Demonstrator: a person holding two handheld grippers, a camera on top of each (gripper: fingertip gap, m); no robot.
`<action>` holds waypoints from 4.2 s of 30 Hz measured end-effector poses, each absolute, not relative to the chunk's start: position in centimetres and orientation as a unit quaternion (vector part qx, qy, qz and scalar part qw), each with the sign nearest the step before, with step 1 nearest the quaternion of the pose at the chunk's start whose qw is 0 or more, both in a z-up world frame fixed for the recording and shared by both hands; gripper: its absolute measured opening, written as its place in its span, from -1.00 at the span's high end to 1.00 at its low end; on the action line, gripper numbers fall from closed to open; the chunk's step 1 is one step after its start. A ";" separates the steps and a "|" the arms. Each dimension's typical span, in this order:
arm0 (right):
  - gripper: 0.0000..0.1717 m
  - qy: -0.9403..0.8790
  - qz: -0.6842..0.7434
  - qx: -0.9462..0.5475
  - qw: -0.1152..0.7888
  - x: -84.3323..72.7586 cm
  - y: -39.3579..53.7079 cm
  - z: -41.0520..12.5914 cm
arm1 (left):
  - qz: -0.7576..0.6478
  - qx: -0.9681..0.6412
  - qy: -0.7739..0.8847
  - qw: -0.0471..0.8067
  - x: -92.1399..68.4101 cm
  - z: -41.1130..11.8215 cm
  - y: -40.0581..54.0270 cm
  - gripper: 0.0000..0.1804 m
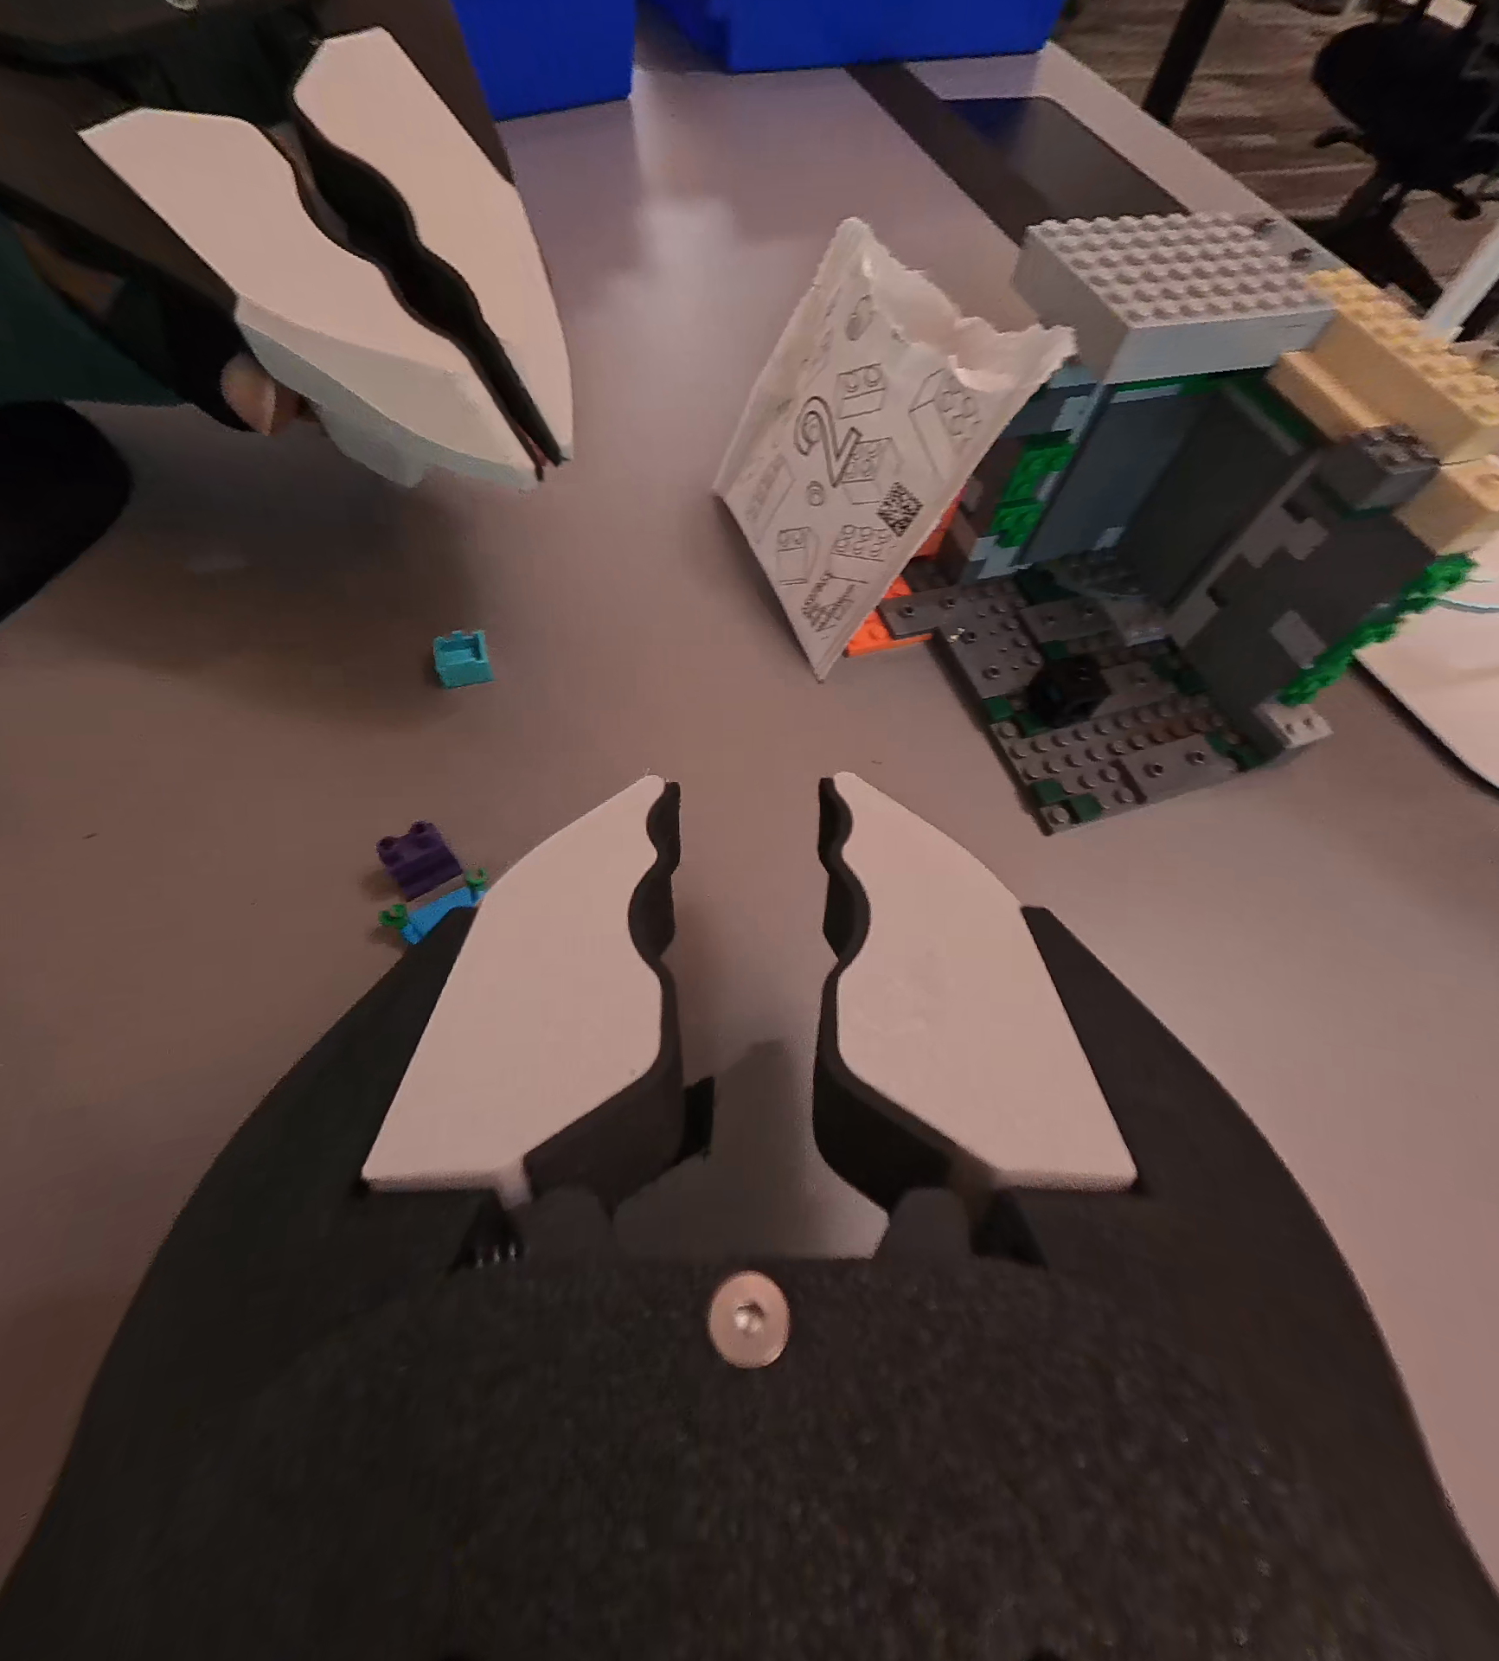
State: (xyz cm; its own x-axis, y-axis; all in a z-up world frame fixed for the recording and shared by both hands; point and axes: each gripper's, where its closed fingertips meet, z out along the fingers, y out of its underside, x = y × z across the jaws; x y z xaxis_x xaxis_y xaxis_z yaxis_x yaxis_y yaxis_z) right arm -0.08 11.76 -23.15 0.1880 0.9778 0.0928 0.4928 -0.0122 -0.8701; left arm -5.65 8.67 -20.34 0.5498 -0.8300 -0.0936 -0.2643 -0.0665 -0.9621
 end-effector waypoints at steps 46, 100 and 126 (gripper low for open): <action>0.85 -0.386 0.189 -0.732 0.530 5.9 20.4 -21.9 | -0.186 -0.677 0.401 0.589 -6.1 -20.2 9.6 0.99; 0.99 -0.340 -0.093 -0.846 0.401 22.5 31.3 -26.3 | -0.151 -0.675 0.441 0.572 -5.2 -21.6 9.5 1.00; 0.99 -0.336 0.432 -0.684 0.482 3.7 17.1 -12.5 | -0.273 -0.664 0.390 0.576 -3.7 -19.9 8.6 0.74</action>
State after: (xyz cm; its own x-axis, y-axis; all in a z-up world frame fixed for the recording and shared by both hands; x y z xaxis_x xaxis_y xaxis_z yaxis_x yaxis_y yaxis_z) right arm 3.71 17.11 -12.49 0.4001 0.8767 -0.2670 0.0435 -0.3092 -0.9500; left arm -3.74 8.60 -19.94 0.5460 -0.8334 -0.0860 -0.2038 -0.0326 -0.9785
